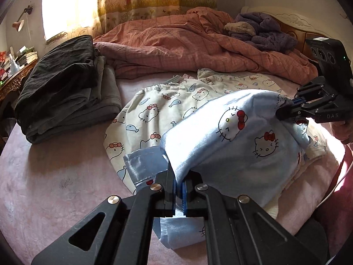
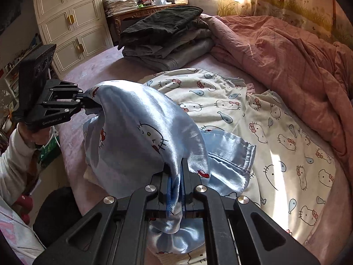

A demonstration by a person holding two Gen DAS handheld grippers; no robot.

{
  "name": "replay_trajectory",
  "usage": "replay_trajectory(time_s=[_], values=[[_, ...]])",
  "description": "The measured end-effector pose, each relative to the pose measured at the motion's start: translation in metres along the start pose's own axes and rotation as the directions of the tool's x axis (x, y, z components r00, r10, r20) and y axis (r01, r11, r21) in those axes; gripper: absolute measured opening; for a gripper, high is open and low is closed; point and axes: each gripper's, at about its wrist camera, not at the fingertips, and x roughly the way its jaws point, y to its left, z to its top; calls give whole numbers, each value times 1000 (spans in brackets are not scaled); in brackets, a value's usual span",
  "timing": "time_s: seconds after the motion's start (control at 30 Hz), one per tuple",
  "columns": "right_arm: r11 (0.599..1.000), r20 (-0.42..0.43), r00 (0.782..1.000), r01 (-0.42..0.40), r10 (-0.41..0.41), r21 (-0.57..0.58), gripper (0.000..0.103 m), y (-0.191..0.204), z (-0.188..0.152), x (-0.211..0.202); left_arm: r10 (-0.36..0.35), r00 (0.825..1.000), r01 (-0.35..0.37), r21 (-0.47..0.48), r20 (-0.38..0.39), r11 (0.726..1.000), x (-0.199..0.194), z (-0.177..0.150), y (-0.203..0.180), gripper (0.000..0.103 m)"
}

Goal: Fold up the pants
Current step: 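Fold the pants lengthwise with the right tool while the left tool holds its edge, then open both tools and regrasp the folded light-blue pants at its edge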

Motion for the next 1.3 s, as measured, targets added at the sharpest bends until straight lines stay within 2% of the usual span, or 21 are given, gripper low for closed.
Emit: replay_trajectory(time_s=[0.13,0.2,0.23,0.27,0.37,0.4,0.43,0.53,0.6,0.7,0.87,1.07,1.2,1.3], values=[[997,2,999,-54,54,57,5,-20,-1,12,-9,1000,9,-13,-17,1000,12,-2,5,5],[993,-2,996,-88,88,82,19,-26,-3,17,-9,1000,8,-15,-11,1000,15,-3,7,8],[991,-2,996,-91,91,94,29,-29,-5,19,-7,1000,7,-15,-1,1000,15,-5,7,8],[990,7,996,-89,89,106,33,-31,-7,20,-4,1000,4,-12,14,1000,14,-6,6,8],[987,35,995,-98,94,125,31,-33,-13,15,-7,998,7,7,62,1000,2,-11,2,5],[989,38,995,-96,93,115,23,-30,-16,12,-6,997,4,23,78,1000,-3,-13,0,5],[991,38,995,-98,94,91,9,-25,-19,9,-1,996,-3,38,93,999,-10,-17,-4,4],[998,64,996,-56,55,19,9,-6,-29,-9,18,989,-28,69,145,997,-34,-26,-13,4],[998,79,995,-54,56,-31,9,8,-37,-24,0,989,-11,73,150,997,-51,-32,-17,3],[992,101,994,-32,45,-122,9,33,-49,-52,17,983,-36,104,183,994,-79,-45,-26,3],[981,117,992,-20,43,-192,9,62,-69,-87,8,982,-33,128,188,991,-112,-65,-40,3],[976,94,995,-24,45,-216,9,72,-81,-93,3,989,-24,136,150,990,-112,-66,-45,6],[982,89,991,-84,100,-168,9,55,-76,-83,-13,992,0,101,129,995,-94,-54,-34,7],[986,67,986,-144,150,-89,9,31,-65,-65,-26,996,21,68,86,997,-65,-38,-22,7]])
